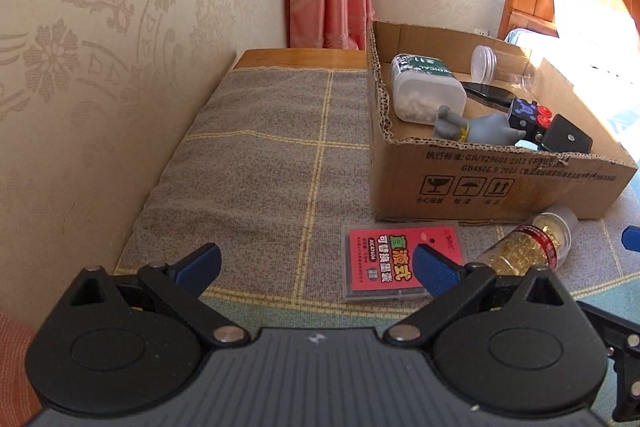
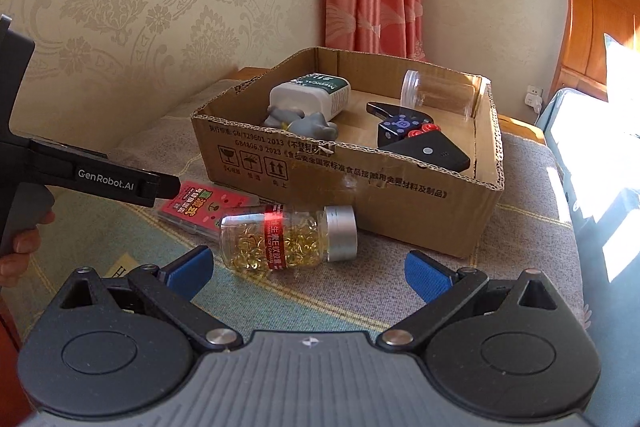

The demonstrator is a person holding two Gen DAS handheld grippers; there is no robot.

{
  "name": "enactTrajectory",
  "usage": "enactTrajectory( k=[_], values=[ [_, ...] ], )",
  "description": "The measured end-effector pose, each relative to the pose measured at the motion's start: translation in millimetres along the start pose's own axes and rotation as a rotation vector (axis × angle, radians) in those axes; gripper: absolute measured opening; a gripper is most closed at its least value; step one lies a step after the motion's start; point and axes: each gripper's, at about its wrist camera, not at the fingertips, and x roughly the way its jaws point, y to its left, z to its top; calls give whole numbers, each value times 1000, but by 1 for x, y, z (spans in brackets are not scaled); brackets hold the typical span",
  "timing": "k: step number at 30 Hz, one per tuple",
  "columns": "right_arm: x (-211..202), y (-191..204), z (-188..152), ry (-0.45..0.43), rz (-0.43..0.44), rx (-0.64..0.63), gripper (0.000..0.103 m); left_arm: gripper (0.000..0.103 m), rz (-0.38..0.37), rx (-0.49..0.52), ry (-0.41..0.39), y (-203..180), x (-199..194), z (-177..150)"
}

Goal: Organize rigid objects
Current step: 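Move the left tool to the pink card pack while the right tool approaches the capsule bottle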

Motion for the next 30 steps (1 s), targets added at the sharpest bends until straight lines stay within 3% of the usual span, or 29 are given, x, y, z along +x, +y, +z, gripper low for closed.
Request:
enactTrajectory(
  k=[10,16,21,27,30],
  values=[
    [47,33,1,-23,-121,-97,103,102,-57,-5,15,14,7,0],
    [58,25,1,10,-144,-55,103,102,-90,9,23,10,11,-1],
    [60,9,-4,61,-225,-14,103,102,-125,24,27,2,13,0],
    [61,-17,-10,97,-162,104,103,102,-169,50,48,-14,21,1],
    [61,-16,-11,93,-159,90,103,102,-190,63,59,-22,27,1]
  ],
)
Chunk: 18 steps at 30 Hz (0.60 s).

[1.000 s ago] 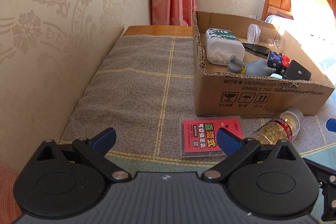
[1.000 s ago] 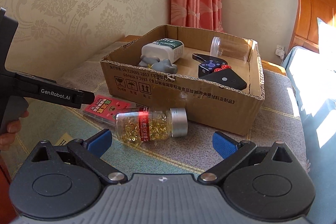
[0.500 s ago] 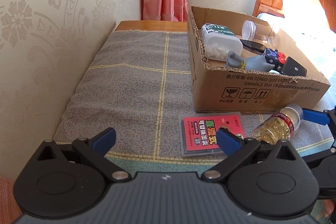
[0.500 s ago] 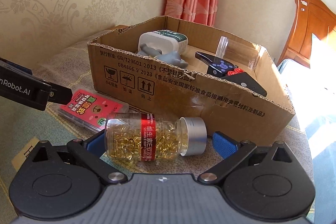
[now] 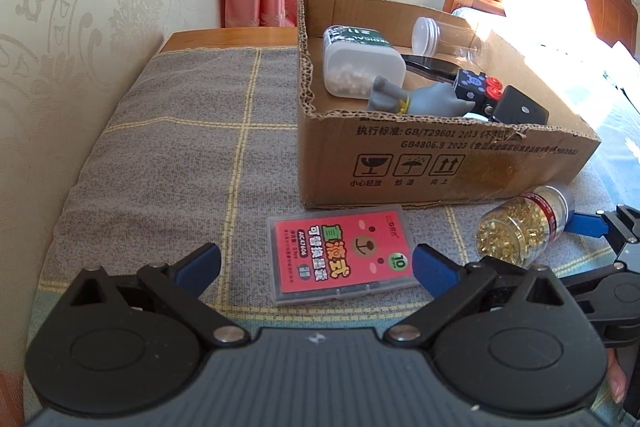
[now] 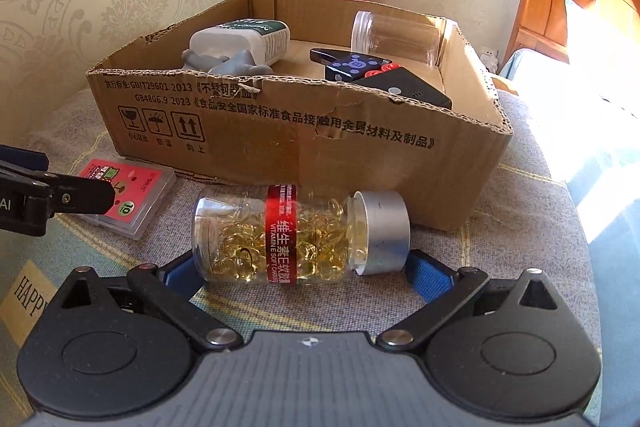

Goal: Organize rigid objects
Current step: 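Move the left tool to the pink card pack while the right tool approaches the capsule bottle, then close the left tool on the pink card pack and lift it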

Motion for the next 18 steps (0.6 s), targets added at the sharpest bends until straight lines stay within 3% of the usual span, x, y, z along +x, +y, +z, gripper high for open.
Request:
enactTrajectory(
  k=[7,13,18],
  values=[
    [0,0,0,0,0,-1,103,102,-18,19,27,-13,19,2],
    [0,0,1,-2,3,-4,103,102,34,71,16,-20,26,1],
    [-2,-1,-2,-10,14,-15,103,103,51,52,9,-8,20,-6]
  ],
)
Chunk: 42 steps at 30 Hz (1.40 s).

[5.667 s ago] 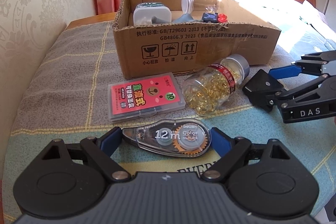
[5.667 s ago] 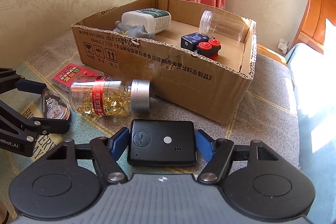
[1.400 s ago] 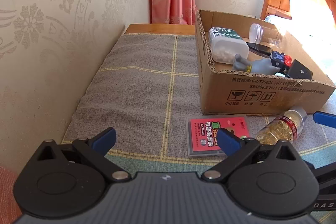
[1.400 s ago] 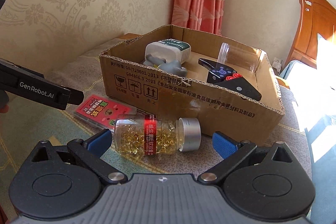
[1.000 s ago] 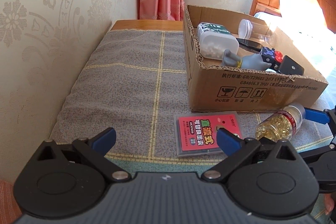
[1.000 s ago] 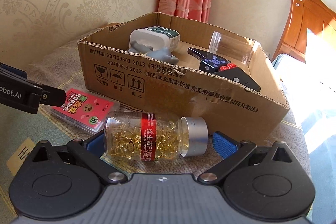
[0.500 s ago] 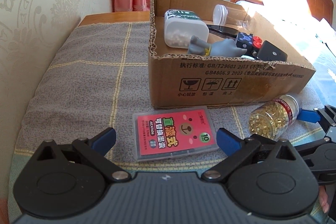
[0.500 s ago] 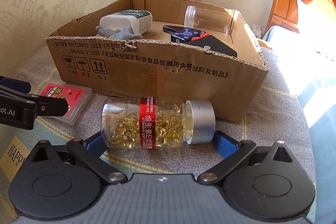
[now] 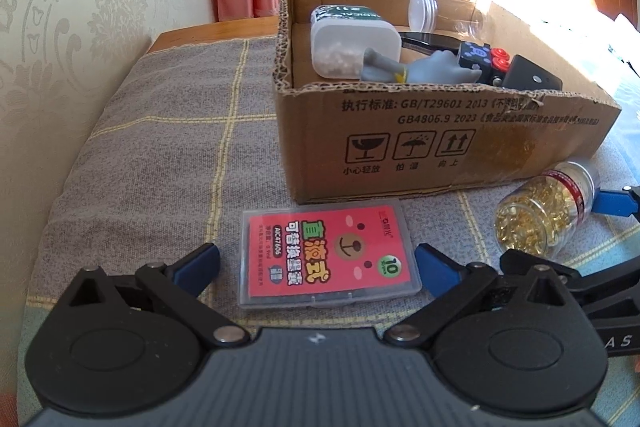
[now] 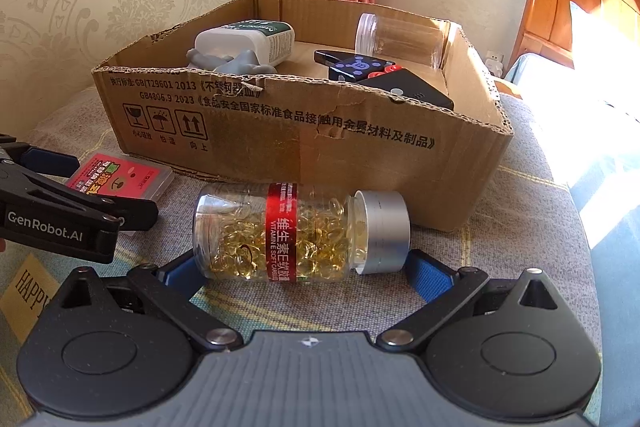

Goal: Organize rigid objects
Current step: 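Close the left tool on the pink card pack and lift it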

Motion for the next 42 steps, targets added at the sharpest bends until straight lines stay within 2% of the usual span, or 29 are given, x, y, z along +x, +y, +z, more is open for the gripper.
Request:
enactTrajectory(
  k=[4,14,18,20,32,42],
  values=[
    [-1,0,-2,-5,3,-3,103,103,13,-17,-4,13,-5,-4],
    [-4,-1,-6,-21,9,-10,103,100,-26,26,-44,10,0,0],
    [-4,-2,-6,-25,14,-15,103,89,-56,59,-48,9,-3,1],
    [-4,-3,-5,-25,17,-17,103,89,-67,72,-32,8,-5,2],
    [-3,-2,-6,-41,20,-20,103,91,-68,82,-50,8,-4,1],
    [2,3,3,-18,1,-7,103,91,-68,81,-55,8,-5,0]
  ],
)
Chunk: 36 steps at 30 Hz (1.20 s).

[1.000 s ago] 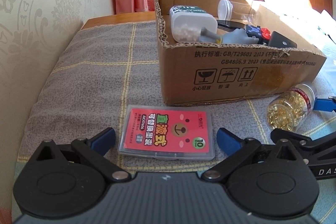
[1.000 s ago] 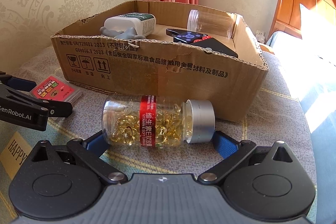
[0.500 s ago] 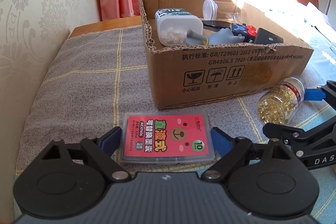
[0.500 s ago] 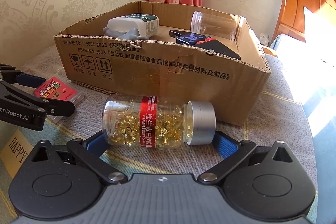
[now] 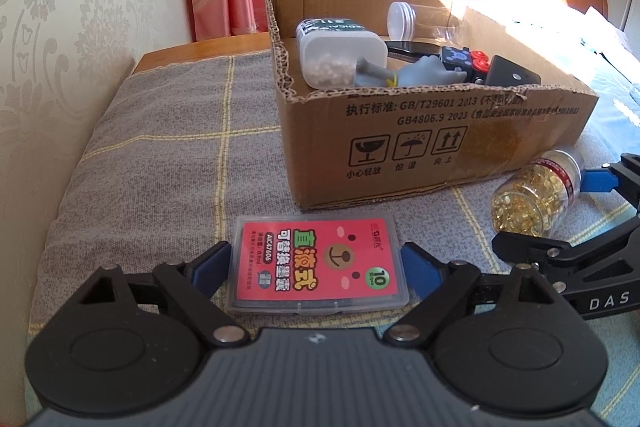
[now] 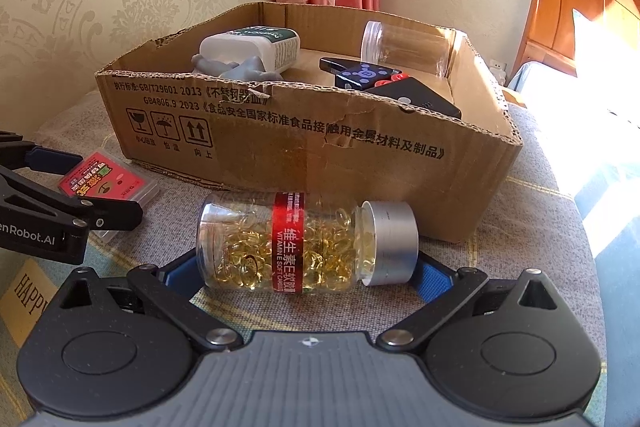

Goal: Organize rigid objects
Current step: 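Close the left tool on the pink card pack and lift it, then close the right tool on the clear capsule bottle and lift it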

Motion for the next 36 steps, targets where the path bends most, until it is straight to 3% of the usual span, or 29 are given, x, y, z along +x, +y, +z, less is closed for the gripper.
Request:
enactTrajectory(
  k=[9,16,23,31,36],
  values=[
    [-7,4,7,-15,-18,-7,103,90,-9,5,1,1,0,1],
    [-11,5,10,5,-31,-4,96,89,-12,-2,16,1,-1,2],
    [-20,-3,17,30,29,29,96,89,-24,-14,26,1,-11,1],
    [-39,-5,20,56,46,-56,96,89,-14,-3,38,-4,-23,6],
    [-64,-10,33,28,67,-110,96,89,-19,2,30,-9,-33,8]
  ],
)
